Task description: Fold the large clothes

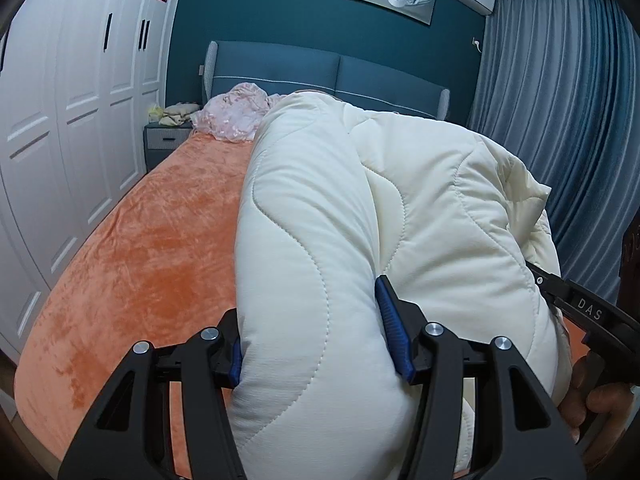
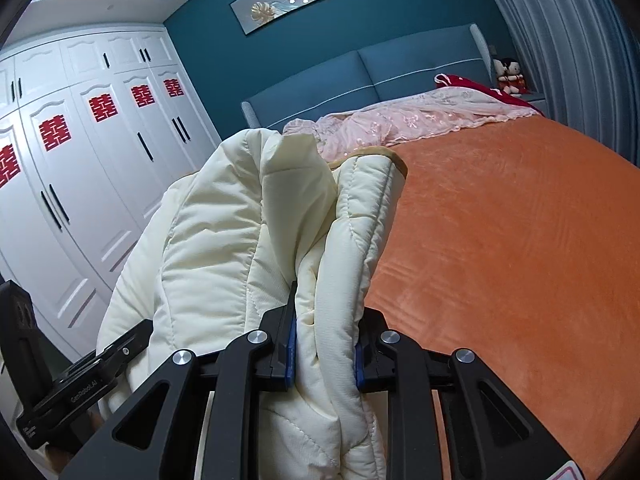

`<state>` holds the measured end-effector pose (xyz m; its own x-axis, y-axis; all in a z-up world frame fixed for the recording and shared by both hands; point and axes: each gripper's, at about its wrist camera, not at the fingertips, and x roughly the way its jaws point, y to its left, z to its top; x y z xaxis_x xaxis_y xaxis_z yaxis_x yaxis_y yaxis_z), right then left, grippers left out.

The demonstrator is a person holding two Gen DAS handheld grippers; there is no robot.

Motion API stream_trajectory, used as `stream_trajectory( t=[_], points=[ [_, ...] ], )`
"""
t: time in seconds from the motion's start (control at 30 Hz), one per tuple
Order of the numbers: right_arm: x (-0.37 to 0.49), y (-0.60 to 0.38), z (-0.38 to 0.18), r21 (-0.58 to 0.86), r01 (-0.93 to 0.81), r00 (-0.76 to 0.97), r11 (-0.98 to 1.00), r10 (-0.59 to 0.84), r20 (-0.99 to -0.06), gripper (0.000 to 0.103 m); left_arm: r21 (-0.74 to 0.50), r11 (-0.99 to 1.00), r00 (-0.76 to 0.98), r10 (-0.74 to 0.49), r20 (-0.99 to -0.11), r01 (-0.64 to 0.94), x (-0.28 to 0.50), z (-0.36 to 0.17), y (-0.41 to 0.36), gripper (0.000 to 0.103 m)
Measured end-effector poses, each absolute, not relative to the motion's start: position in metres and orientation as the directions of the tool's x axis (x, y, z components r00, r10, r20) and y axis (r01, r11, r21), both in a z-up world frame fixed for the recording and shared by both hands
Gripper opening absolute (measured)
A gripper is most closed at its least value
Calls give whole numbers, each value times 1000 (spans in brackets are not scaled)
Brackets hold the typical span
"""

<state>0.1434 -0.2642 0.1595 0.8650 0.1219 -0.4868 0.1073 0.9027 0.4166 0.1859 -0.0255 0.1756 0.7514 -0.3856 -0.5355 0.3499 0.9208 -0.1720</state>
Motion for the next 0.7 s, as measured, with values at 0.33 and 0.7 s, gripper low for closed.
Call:
stream_trajectory(
  t=[0.33, 0.7],
  points=[
    [252, -229, 124, 382, 72, 810, 921, 169, -561, 20, -187, 941, 737, -337, -585, 282, 280, 129, 9, 53],
    [335, -206, 0, 406, 102, 667, 908, 240, -705, 20, -179, 969, 614, -245, -750, 167, 355, 0, 25, 53]
  ],
)
